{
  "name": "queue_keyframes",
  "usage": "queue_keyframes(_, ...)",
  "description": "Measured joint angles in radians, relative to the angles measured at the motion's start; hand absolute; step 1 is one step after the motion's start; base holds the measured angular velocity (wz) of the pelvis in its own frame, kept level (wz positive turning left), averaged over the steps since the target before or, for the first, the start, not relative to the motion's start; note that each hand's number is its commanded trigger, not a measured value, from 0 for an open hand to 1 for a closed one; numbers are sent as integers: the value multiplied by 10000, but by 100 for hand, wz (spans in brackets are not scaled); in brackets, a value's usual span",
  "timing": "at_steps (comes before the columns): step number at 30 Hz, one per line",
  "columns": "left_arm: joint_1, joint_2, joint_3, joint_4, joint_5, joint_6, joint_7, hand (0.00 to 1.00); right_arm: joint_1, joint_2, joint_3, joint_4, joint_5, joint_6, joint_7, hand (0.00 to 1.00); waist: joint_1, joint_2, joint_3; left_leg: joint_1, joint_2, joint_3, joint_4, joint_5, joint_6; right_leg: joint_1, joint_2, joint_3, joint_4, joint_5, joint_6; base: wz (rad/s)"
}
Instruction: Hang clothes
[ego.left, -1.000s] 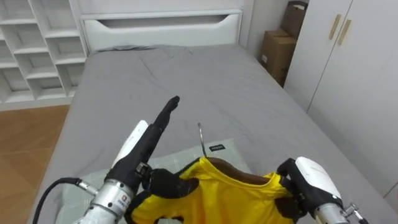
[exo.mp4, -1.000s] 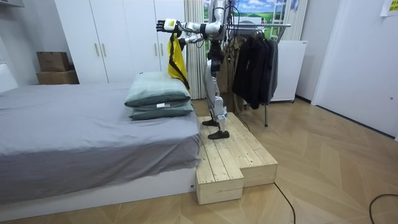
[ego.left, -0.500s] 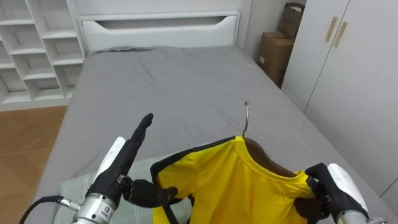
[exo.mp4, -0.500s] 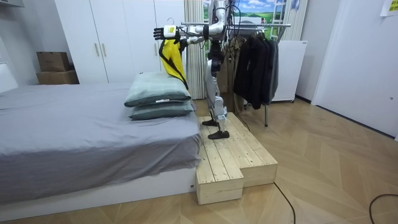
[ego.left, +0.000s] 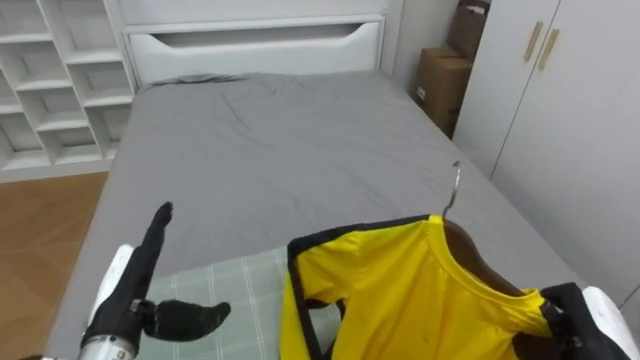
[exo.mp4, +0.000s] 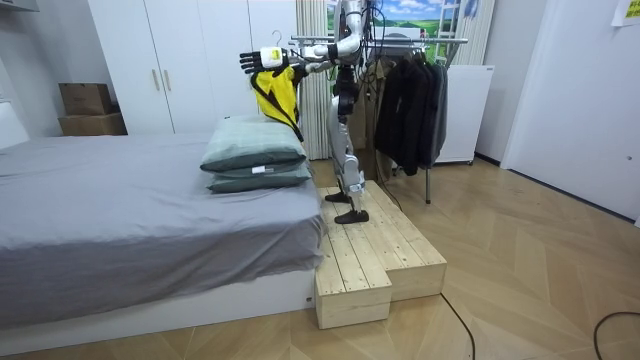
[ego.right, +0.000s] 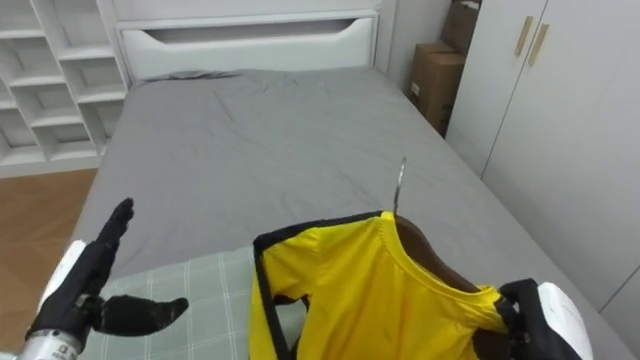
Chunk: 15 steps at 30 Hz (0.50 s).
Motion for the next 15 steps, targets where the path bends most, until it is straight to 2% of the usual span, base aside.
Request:
queue_keyframes(4,20,-267,421,950,-193,-163,296,0,-8,0,-15,-331,-8,85,8,100,29,1,-3,74,2,27,-71,-5,-6,63,8,21,19,0,0,0)
queue_keyframes(7,323,-380,586,1560,-198,-155,596,0,9,1,-22,-347,-7,89,10,100,35,-6,1,68,33,27,-116,-29,-31,45,46,15,2,1,0,0)
queue_keyframes(10,362,-581,774,2262,-244,-143,846,0,12,11,-148,-359,-9,92,10,100,78,13,-3,56,42,19,-140,-29,-31,19,56,10,8,1,-1,0)
queue_keyframes(15,365,-682,945,3262,-241,-159,1019,0,29,21,-330,-384,-57,92,7,100,205,48,-25,57,48,23,-147,-30,-34,22,67,21,-7,2,-2,0)
